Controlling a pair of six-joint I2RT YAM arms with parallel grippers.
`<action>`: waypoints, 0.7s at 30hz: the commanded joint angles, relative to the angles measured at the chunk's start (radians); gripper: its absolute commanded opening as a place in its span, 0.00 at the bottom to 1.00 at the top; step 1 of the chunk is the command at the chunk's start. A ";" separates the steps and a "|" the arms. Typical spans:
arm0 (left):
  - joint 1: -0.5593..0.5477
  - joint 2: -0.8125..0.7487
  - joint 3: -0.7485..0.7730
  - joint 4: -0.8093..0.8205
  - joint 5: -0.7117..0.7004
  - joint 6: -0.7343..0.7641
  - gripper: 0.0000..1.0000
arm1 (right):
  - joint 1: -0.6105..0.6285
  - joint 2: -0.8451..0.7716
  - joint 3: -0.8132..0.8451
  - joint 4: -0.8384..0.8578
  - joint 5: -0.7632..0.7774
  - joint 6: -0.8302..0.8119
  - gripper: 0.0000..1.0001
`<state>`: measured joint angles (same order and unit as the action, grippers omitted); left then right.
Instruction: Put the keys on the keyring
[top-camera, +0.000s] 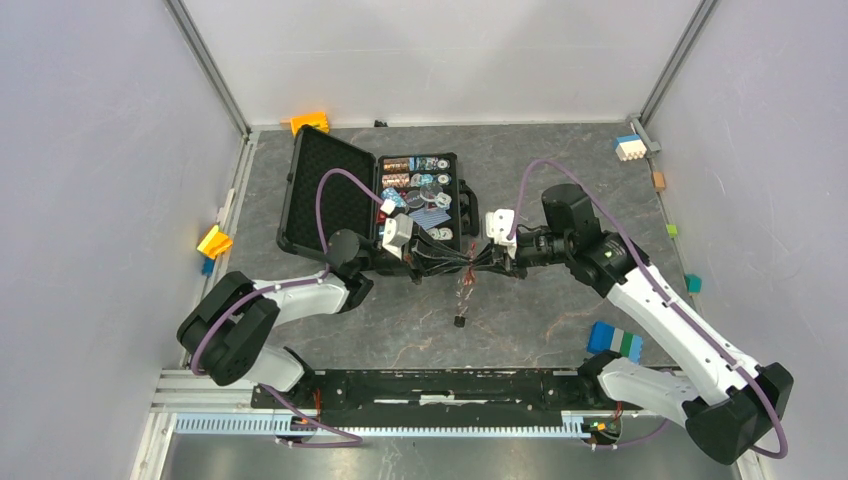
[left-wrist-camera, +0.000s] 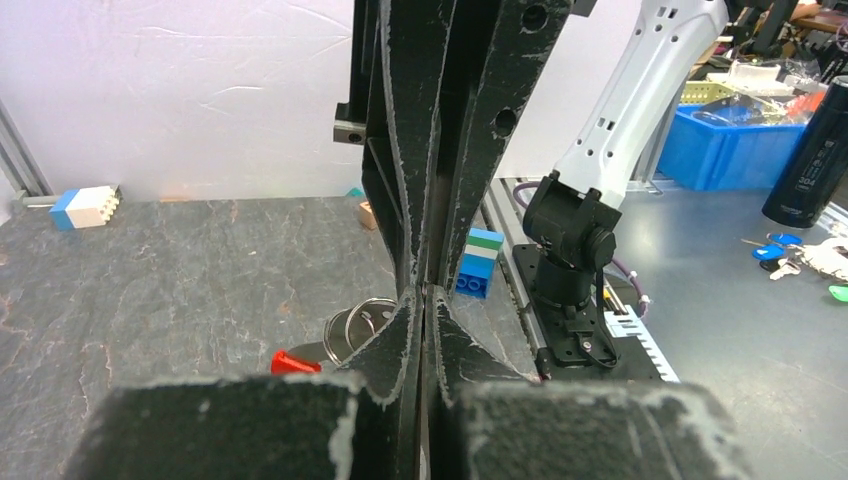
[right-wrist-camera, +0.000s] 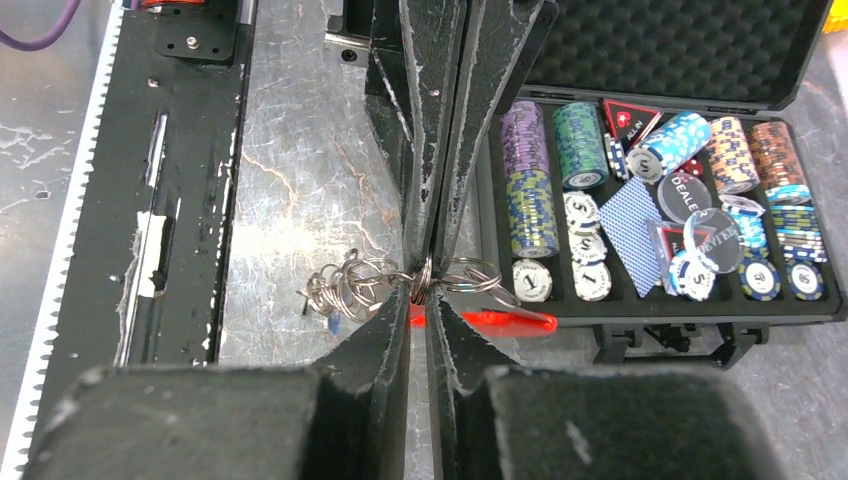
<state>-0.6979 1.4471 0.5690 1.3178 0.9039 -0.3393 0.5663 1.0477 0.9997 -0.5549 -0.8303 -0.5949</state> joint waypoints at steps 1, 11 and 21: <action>0.001 0.010 0.009 0.053 -0.039 -0.039 0.02 | -0.007 -0.032 0.008 0.041 -0.012 0.012 0.15; 0.001 0.010 0.011 0.053 -0.038 -0.043 0.02 | -0.006 -0.024 0.001 0.041 -0.017 0.016 0.15; 0.000 0.012 0.012 0.055 -0.037 -0.050 0.02 | -0.006 -0.017 -0.013 0.052 -0.023 0.020 0.20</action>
<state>-0.6975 1.4582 0.5690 1.3174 0.8906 -0.3557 0.5610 1.0336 0.9905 -0.5335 -0.8307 -0.5877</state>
